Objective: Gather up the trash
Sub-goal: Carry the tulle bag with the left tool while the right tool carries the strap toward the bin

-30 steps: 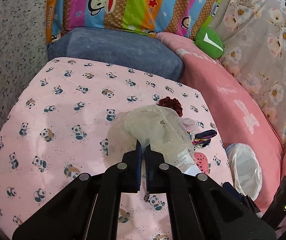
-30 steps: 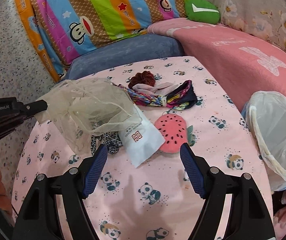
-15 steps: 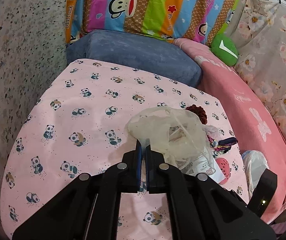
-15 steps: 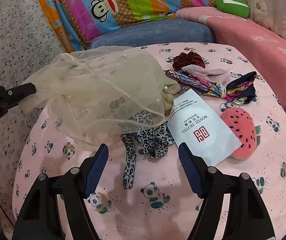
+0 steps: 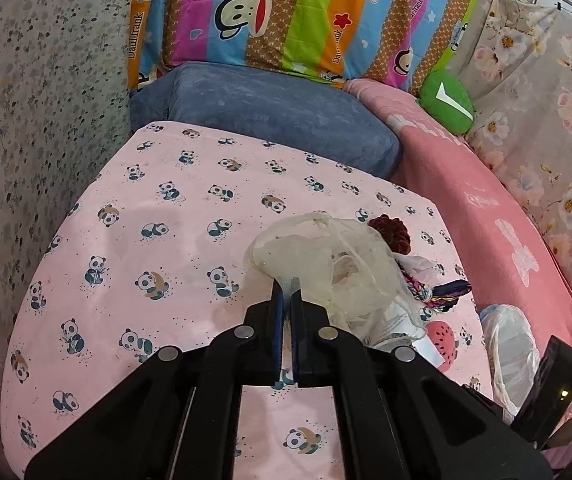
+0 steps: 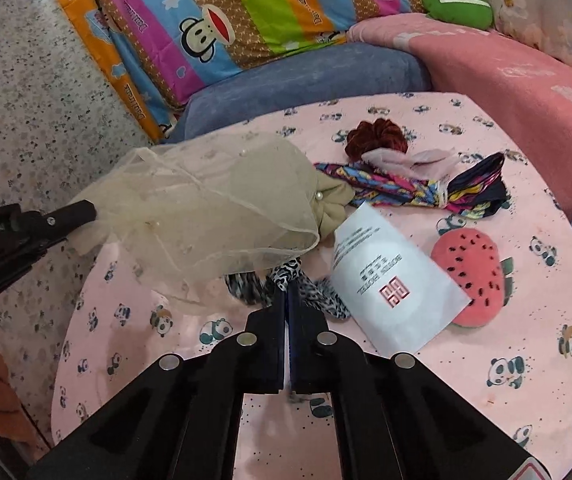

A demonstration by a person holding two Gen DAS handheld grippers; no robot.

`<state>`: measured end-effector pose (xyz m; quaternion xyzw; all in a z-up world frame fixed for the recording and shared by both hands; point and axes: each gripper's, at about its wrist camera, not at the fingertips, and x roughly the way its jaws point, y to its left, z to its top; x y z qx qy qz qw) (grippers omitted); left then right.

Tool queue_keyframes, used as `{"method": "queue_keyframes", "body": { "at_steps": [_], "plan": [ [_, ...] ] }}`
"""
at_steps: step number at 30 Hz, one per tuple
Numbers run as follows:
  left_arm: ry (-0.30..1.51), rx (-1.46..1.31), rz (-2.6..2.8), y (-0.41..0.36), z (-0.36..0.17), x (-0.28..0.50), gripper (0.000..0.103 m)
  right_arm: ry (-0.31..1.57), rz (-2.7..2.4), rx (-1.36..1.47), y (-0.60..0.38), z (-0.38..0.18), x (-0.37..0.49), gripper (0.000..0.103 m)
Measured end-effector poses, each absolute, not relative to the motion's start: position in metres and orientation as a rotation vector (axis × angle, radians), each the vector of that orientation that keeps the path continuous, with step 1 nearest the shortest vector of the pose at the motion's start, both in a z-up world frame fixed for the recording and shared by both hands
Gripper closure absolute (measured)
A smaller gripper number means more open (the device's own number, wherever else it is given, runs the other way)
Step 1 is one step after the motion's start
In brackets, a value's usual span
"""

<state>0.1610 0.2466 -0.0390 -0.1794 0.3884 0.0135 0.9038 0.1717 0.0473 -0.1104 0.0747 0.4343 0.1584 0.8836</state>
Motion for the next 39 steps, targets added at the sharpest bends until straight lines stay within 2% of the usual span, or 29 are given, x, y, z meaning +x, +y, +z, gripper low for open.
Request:
{"method": "queue_keyframes", "body": {
  "at_steps": [9, 18, 27, 39],
  "plan": [
    [0.715, -0.303, -0.064, 0.19, 0.015, 0.142, 0.101, 0.743, 0.279, 0.229, -0.014, -0.039, 0.136, 0.102],
    [0.647, -0.234, -0.199, 0.113, 0.06, 0.129, 0.101, 0.611, 0.189, 0.275, -0.083, 0.009, 0.101, 0.102],
    [0.646, -0.173, -0.363, 0.027, 0.076, 0.125, 0.101, 0.57, 0.071, 0.335, -0.156, 0.011, 0.082, 0.102],
    [0.684, -0.105, -0.526, -0.073, 0.063, 0.136, 0.101, 0.576, -0.084, 0.438, -0.247, -0.013, 0.065, 0.102]
  ]
}}
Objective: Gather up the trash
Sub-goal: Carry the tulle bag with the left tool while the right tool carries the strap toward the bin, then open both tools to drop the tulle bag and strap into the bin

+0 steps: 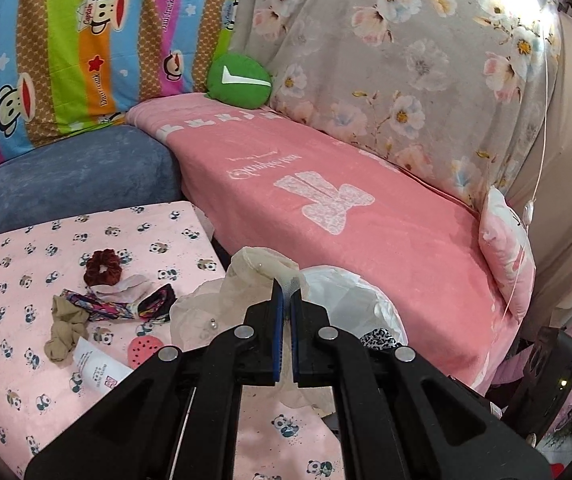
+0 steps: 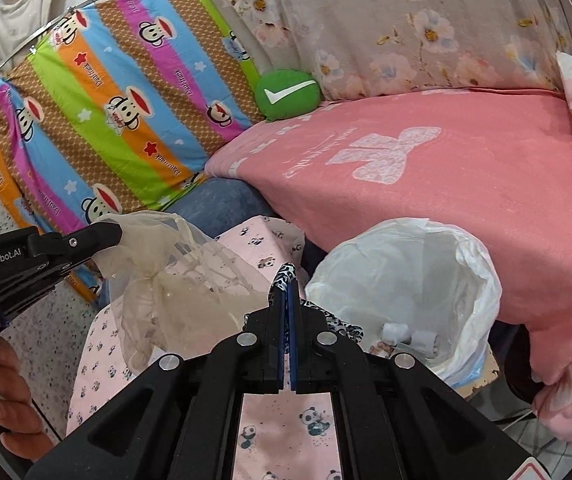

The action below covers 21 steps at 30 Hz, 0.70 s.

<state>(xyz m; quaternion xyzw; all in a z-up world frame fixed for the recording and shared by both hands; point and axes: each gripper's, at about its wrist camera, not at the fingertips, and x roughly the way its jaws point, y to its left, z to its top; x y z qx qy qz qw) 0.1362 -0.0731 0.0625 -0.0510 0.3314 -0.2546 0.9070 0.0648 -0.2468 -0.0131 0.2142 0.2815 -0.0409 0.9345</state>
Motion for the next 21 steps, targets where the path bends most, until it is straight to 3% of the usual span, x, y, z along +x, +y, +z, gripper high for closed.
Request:
{"method": "queue_keyframes", "body": {
  "at_steps": [17, 19, 21],
  "plan": [
    [0.75, -0.064, -0.646, -0.165, 0.039, 0.162, 0.099, 0.598, -0.201, 0.482, -0.312, -0.038, 0.073, 0.1],
    [0.746, -0.061, -0.625, -0.17, 0.039, 0.166, 0.088, 0.613, -0.199, 0.489, -0.315, -0.041, 0.078, 0.094],
    [0.744, -0.061, -0.593, -0.169, 0.037, 0.168, 0.05, 0.616, -0.206, 0.493, -0.317, -0.041, 0.083, 0.093]
  ]
}}
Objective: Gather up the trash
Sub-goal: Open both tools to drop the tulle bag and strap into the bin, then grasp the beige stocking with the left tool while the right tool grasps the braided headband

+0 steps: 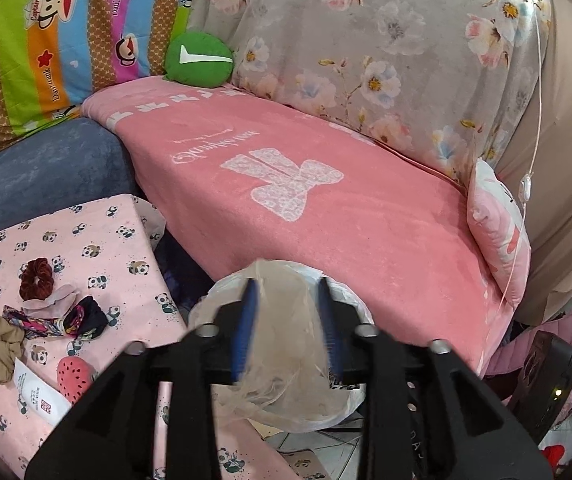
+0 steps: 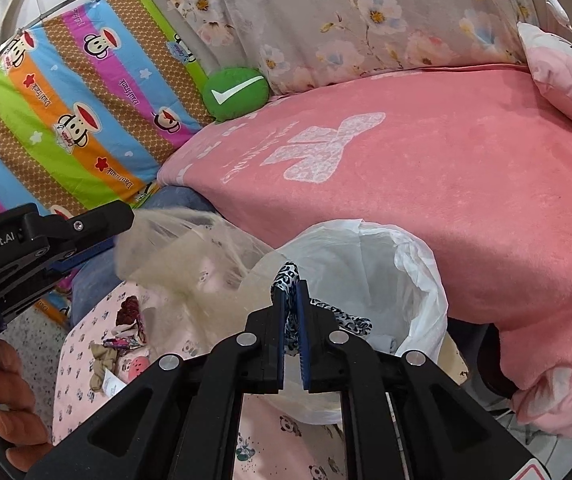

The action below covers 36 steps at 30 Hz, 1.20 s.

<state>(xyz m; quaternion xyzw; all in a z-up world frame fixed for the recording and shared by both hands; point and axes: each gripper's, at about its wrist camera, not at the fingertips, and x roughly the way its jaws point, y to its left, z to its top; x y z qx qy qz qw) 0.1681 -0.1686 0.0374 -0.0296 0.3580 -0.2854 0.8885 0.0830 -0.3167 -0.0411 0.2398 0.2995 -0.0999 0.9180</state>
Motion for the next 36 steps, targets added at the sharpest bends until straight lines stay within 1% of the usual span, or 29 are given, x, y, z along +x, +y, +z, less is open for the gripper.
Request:
{"method": "queue_keyframes", "body": {
  "at_steps": [1, 2, 3, 4, 5, 6, 11, 14, 18, 26, 30, 36],
  "plan": [
    [0.733, -0.069, -0.573, -0.165, 0.037, 0.168, 0.046, 0.616, -0.209, 0.494, -0.317, -0.041, 0.085, 0.093],
    [0.723, -0.071, -0.556, -0.162, 0.037, 0.168, 0.043, 0.612, -0.212, 0.496, -0.317, -0.04, 0.086, 0.088],
    [0.721, -0.067, -0.547, -0.159, 0.036, 0.169, 0.043, 0.608, -0.213, 0.5, -0.316, -0.04, 0.087, 0.079],
    [0.723, -0.062, -0.537, -0.155, 0.035, 0.17, 0.043, 0.602, -0.214, 0.502, -0.315, -0.039, 0.087, 0.075],
    [0.726, -0.06, -0.526, -0.151, 0.034, 0.171, 0.042, 0.597, -0.216, 0.501, -0.314, -0.039, 0.087, 0.068],
    [0.729, -0.061, -0.517, -0.147, 0.032, 0.172, 0.042, 0.593, -0.216, 0.498, -0.312, -0.038, 0.087, 0.066],
    [0.76, -0.088, -0.463, -0.119, 0.021, 0.176, 0.042, 0.602, -0.193, 0.475, -0.298, -0.035, 0.089, 0.065],
    [0.782, -0.101, -0.434, -0.102, 0.012, 0.176, 0.042, 0.612, -0.18, 0.461, -0.287, -0.035, 0.09, 0.058],
    [0.802, -0.12, -0.396, -0.079, 0.003, 0.173, 0.042, 0.627, -0.155, 0.452, -0.268, -0.035, 0.09, 0.055],
    [0.833, -0.164, -0.309, -0.024, -0.014, 0.166, 0.042, 0.662, -0.078, 0.404, -0.22, -0.036, 0.092, 0.052],
    [0.842, -0.183, -0.259, 0.004, -0.022, 0.164, 0.042, 0.681, -0.04, 0.374, -0.194, -0.038, 0.094, 0.048],
    [0.842, -0.197, -0.195, 0.041, -0.029, 0.161, 0.042, 0.71, 0.005, 0.34, -0.163, -0.041, 0.1, 0.048]
  ]
}}
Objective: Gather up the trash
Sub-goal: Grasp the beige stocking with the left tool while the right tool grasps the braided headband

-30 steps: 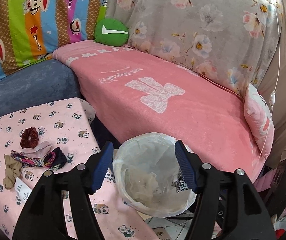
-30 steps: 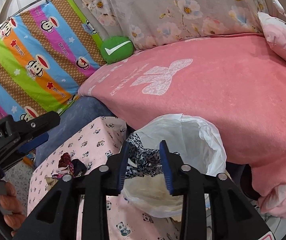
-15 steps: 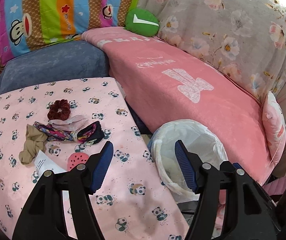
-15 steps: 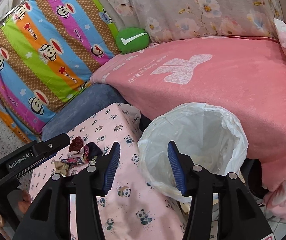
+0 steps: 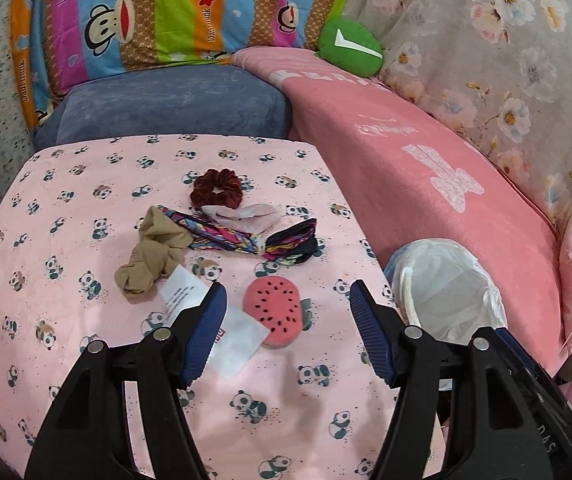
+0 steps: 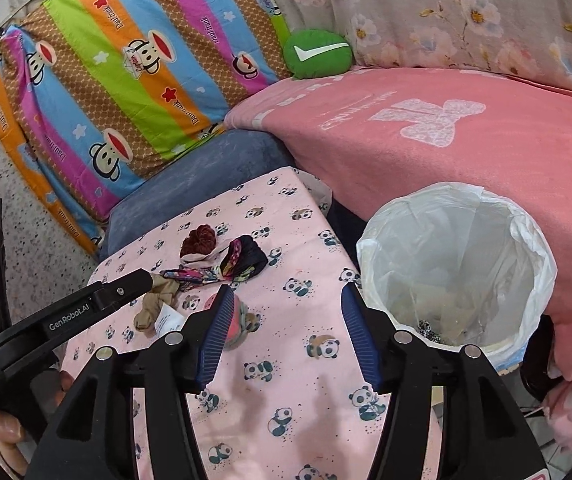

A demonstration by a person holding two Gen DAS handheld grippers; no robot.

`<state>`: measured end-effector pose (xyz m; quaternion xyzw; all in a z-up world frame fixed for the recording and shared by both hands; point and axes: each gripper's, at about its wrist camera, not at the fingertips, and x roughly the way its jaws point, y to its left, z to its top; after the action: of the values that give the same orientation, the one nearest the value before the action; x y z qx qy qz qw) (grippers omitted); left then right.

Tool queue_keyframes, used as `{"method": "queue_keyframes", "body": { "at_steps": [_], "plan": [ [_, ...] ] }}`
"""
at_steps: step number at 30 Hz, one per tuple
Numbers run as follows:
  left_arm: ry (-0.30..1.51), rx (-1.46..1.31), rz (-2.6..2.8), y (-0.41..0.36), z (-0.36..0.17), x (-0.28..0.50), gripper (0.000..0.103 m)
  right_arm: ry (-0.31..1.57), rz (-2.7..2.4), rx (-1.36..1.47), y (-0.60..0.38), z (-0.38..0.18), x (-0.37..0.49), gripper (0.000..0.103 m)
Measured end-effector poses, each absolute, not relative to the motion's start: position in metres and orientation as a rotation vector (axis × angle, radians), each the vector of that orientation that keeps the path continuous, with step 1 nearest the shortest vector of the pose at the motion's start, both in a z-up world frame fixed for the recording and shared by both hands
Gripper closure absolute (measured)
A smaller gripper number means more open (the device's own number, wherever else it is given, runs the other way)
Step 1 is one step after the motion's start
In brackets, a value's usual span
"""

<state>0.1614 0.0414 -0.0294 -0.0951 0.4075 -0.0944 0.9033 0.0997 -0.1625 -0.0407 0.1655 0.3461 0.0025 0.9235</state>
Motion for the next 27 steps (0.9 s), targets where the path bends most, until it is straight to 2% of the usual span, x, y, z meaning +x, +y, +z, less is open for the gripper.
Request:
{"method": "queue_keyframes", "body": {
  "at_steps": [22, 27],
  "plan": [
    [0.886, -0.237, -0.058, 0.117, -0.059, 0.163, 0.042, 0.77, 0.097, 0.258, -0.093, -0.052, 0.12, 0.048],
    [0.897, -0.248, -0.03, 0.129, -0.066, 0.167, 0.037, 0.781, 0.108, 0.25, -0.084, -0.056, 0.128, 0.048]
  ]
}}
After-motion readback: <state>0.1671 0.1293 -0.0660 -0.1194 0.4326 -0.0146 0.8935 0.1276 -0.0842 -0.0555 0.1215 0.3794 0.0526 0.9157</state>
